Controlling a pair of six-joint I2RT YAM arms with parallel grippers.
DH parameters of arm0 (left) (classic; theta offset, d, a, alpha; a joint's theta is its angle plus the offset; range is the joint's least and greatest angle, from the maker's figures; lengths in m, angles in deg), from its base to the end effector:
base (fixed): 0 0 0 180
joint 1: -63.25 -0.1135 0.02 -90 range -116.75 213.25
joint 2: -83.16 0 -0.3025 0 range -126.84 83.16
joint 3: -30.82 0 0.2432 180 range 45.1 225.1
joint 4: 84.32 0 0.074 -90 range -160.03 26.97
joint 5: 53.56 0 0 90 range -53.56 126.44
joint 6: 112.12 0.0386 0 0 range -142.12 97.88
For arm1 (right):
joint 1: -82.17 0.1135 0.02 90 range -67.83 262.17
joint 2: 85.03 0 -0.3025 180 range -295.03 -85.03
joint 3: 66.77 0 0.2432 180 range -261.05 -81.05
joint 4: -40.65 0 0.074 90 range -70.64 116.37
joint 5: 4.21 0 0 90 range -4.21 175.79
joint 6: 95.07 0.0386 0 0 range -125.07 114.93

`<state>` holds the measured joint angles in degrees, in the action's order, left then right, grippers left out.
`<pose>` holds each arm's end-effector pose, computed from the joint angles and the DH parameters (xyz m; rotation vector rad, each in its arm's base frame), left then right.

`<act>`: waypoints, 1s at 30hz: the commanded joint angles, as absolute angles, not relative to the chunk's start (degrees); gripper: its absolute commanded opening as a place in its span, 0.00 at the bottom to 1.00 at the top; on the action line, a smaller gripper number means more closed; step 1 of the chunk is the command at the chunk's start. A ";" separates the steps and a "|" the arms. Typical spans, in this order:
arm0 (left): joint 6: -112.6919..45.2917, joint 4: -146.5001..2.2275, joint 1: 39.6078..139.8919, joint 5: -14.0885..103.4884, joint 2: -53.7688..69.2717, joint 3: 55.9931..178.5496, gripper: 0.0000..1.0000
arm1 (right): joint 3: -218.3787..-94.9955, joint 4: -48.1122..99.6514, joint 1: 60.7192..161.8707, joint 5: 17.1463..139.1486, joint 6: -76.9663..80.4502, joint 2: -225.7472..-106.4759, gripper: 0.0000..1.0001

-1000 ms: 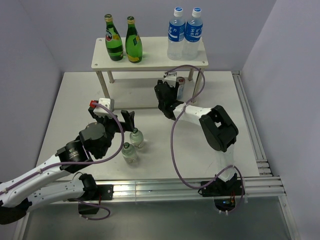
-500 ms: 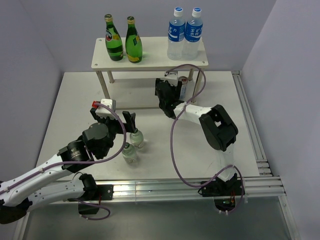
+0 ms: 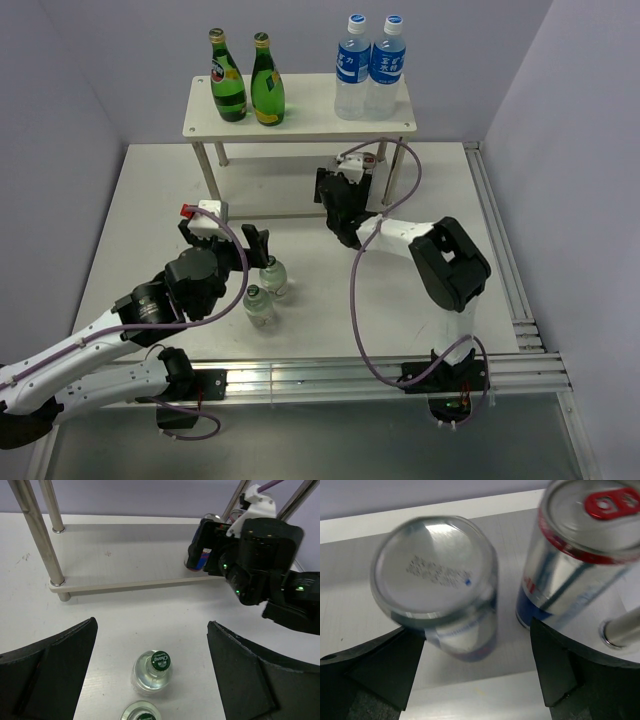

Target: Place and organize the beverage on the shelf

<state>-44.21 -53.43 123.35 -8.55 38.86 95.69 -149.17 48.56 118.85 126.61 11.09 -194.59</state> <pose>0.0889 -0.0998 0.3921 -0.0017 1.7125 -0.3826 0.3640 0.2397 0.2535 0.1443 1.8173 -0.0305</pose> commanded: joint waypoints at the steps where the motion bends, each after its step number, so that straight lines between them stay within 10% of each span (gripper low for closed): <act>1: -46.38 -52.55 123.63 -10.40 39.30 95.38 0.98 | -146.28 51.06 119.96 126.48 12.60 -188.40 0.91; 16: -61.75 -29.81 126.96 -9.79 40.97 101.79 0.99 | -124.31 42.99 137.43 136.41 19.36 -163.44 0.94; 30: -100.11 -6.54 158.86 -24.10 33.16 100.64 0.99 | -117.09 43.76 161.00 125.87 26.57 -164.03 0.94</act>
